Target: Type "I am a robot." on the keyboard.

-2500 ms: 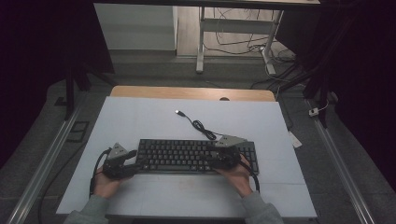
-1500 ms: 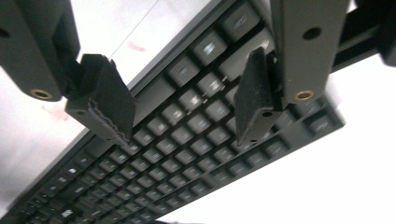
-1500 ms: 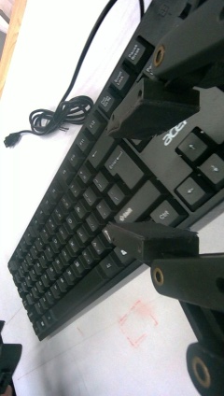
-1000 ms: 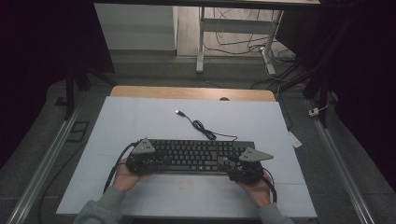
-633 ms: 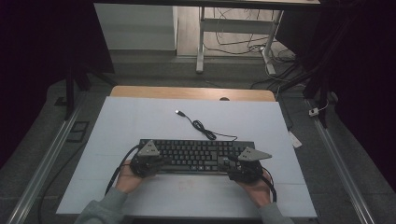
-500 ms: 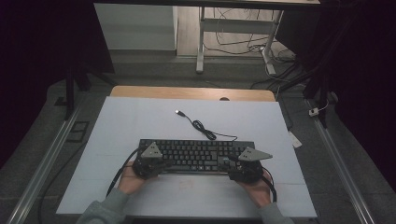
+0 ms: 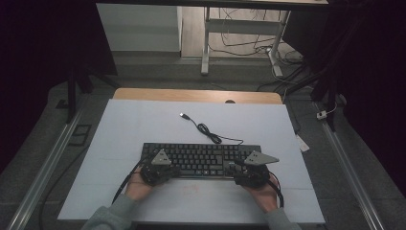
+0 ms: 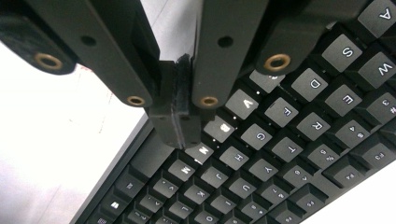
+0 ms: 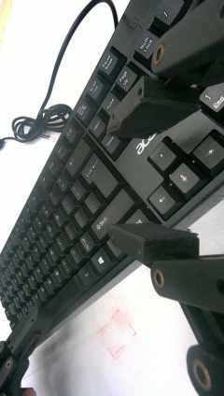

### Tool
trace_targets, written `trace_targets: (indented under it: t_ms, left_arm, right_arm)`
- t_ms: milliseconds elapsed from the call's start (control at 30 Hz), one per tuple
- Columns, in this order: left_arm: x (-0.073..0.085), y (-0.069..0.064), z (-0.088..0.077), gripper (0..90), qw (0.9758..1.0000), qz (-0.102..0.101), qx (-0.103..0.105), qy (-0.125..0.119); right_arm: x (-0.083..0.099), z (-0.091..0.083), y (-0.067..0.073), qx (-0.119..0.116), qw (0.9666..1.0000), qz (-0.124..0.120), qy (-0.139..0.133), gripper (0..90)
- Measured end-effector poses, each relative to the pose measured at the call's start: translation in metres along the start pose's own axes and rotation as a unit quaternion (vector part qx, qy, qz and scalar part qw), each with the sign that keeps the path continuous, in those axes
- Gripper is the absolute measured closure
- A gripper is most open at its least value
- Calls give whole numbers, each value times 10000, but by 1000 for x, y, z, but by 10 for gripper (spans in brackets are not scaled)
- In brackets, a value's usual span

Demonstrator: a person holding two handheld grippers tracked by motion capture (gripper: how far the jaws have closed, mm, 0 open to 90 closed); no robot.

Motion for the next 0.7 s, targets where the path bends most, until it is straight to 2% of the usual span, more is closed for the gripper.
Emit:
trace_targets:
  t_ms: [400, 467, 500, 600, 700]
  left_arm:
    - [3, 2, 3, 891, 10000, -1, 2, 89]
    - [2, 1, 2, 890, 9999, 90, -56, 66]
    - [0, 2, 0, 891, 9999, 120, -76, 14]
    - [-7, 4, -9, 891, 9994, -43, -103, -330]
    - [-12, 8, -19, 890, 9981, -168, -226, -556]
  right_arm:
    - [1, 1, 1, -7, 10000, 14, 29, 457]
    - [1, 1, 1, -11, 10000, 13, 9, 457]
    - [0, 2, 1, -9, 10000, 12, -31, 457]
    - [0, 0, 1, -6, 10000, 9, 8, 457]
    - [0, 0, 1, -4, 10000, 14, 9, 457]
Point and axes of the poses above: each handheld gripper's, and its own axes: z roughly forward along the jaws, x roughly out of its underside, y roughly to its left, the point moved 7 cm from there along z, roughly forward along the jaws, and after that the axes turned 12 degrees about -y, right-handed, at the moved point
